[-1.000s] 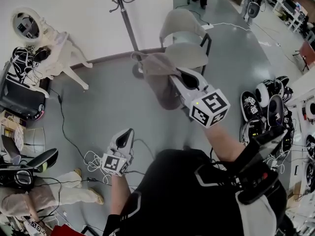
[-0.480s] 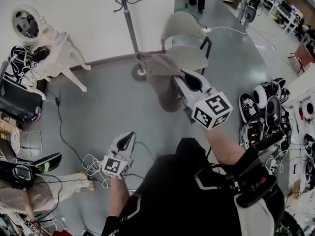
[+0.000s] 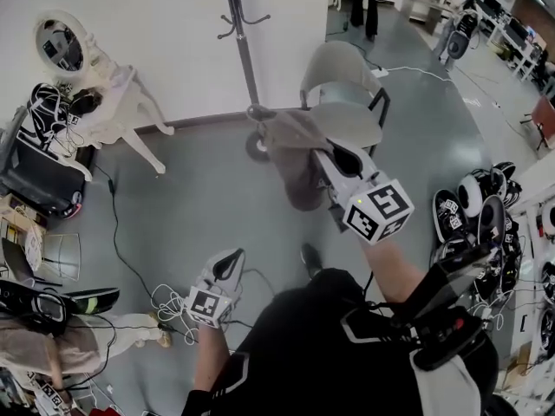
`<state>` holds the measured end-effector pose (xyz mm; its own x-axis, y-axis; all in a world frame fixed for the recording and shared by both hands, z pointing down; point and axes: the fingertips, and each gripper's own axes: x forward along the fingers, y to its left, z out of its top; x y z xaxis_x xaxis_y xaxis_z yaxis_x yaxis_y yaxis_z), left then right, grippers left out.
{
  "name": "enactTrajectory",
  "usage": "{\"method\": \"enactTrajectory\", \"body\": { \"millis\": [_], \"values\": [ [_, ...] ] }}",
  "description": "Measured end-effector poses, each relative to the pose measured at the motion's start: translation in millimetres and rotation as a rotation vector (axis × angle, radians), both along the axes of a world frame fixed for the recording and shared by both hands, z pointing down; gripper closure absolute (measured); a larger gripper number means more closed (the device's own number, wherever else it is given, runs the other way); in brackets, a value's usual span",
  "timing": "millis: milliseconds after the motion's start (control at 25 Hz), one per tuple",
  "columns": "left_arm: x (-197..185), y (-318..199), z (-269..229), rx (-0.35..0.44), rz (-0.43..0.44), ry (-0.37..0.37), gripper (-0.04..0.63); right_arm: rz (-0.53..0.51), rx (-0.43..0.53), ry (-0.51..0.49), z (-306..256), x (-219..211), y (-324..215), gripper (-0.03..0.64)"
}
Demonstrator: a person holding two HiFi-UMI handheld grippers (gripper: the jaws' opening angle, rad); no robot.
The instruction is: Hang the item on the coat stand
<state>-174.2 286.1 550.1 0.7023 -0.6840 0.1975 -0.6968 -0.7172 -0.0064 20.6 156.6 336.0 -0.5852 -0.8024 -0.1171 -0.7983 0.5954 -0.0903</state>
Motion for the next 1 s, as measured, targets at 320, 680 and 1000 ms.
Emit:
{"method": "enactTrajectory", "body": {
  "millis": [320,680,1000],
  "values": [
    [7,-56,-8,0.009,-0.015,0.024,0.569,-0.048,0.007,-0.002,-7,2,-57,0.561],
    [22,-118,-19,0.007,-0.032,0.022,0.569,-0.083,0.003,-0.011,-10,14,-117,0.561],
    [40,-152,-19,-0.009,-0.065,-0.002,0.568,-0.121,0.0,-0.026,-11,28,-153,0.561]
  ]
}}
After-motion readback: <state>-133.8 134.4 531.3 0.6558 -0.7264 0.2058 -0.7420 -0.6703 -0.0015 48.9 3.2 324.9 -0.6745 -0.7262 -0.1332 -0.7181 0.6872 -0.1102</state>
